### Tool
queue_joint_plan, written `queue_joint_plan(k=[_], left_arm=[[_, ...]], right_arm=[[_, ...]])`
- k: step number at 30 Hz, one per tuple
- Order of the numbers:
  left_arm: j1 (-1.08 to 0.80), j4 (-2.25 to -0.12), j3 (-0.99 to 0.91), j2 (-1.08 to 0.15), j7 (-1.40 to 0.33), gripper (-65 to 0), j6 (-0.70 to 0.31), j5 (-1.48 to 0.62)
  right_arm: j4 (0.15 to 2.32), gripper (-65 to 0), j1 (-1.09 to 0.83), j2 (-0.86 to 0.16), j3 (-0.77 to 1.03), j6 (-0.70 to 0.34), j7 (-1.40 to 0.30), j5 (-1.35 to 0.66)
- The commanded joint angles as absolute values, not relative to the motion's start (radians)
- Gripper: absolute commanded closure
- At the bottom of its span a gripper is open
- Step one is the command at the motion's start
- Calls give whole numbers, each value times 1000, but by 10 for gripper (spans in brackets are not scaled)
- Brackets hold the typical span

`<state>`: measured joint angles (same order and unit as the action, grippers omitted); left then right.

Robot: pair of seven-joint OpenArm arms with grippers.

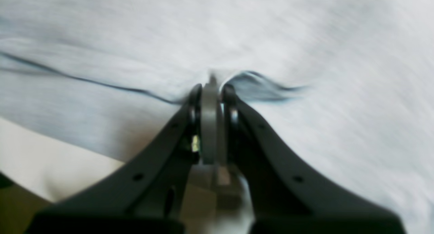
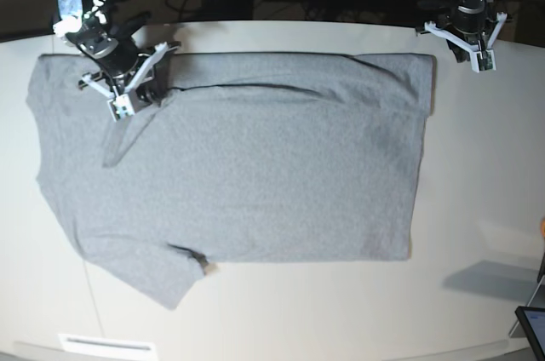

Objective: Fold the T-shirt properly

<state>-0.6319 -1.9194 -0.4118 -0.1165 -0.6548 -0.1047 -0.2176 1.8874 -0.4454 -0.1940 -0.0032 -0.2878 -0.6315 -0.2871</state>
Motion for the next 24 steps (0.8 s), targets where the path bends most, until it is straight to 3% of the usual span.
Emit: queue_joint_plan(k=[1, 19, 21, 24], left_arm=[[-636, -1937, -420, -125, -634, -87, -96, -216], [-642, -1937, -420, -125, -634, -87, -96, -216], [-642, -1937, -420, -125, -634, -87, -96, -216], [-639, -1937, -420, -125, -634, -87, -96, -216]], right_arm=[[1908, -30, -438, -199, -15, -291, -615, -295], [1908, -41, -305, -197, -87, -286, -731, -294], [1908, -71, -292, -197, -87, -286, -759, -294], [1908, -203, -274, -194, -124, -286, -805, -294]])
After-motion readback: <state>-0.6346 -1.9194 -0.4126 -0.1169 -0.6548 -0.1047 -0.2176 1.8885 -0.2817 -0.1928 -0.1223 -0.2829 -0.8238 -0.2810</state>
